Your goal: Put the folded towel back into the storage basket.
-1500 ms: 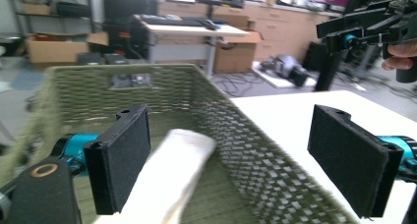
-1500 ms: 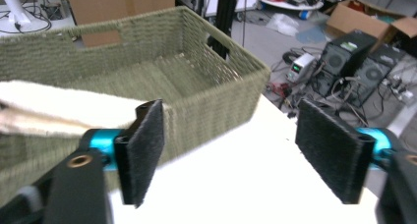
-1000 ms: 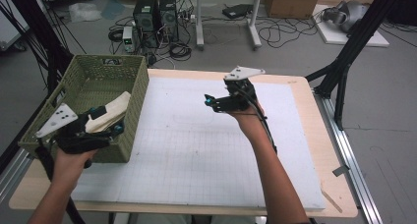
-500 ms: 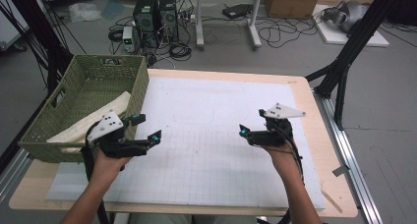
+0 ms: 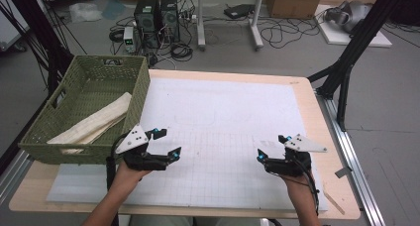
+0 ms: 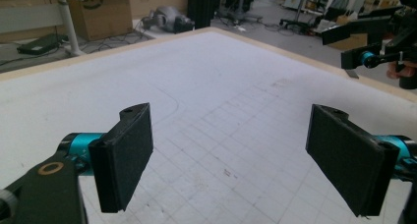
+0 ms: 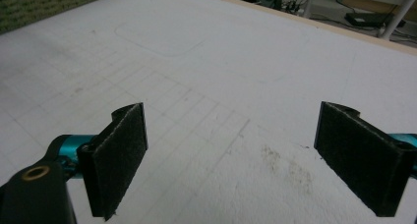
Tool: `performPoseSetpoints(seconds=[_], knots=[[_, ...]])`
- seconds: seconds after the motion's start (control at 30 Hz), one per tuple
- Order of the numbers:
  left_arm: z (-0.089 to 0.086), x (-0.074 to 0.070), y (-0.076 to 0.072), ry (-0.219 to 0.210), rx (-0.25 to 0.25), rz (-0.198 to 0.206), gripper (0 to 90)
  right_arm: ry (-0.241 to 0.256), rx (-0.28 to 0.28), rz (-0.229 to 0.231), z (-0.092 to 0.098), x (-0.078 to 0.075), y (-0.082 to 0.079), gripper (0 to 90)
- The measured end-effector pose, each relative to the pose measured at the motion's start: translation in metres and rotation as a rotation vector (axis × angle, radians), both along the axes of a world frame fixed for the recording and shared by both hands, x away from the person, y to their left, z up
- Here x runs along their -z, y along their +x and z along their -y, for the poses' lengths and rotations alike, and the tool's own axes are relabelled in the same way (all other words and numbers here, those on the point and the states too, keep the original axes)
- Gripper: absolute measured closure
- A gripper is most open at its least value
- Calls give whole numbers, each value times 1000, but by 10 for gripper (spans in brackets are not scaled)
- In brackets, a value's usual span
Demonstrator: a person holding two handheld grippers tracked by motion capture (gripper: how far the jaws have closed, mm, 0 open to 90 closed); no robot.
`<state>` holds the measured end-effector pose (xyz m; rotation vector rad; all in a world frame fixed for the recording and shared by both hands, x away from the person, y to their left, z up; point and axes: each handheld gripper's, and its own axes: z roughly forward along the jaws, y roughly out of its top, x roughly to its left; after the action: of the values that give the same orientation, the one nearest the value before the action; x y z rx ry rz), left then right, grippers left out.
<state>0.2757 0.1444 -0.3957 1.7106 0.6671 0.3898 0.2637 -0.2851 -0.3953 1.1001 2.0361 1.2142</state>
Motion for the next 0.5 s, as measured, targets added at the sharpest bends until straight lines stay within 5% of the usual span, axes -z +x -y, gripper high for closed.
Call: performPoseSetpoints(seconds=[0.5], knots=[[2, 24, 0, 31, -24, -53, 187, -24, 24, 1, 4, 9, -9, 120]])
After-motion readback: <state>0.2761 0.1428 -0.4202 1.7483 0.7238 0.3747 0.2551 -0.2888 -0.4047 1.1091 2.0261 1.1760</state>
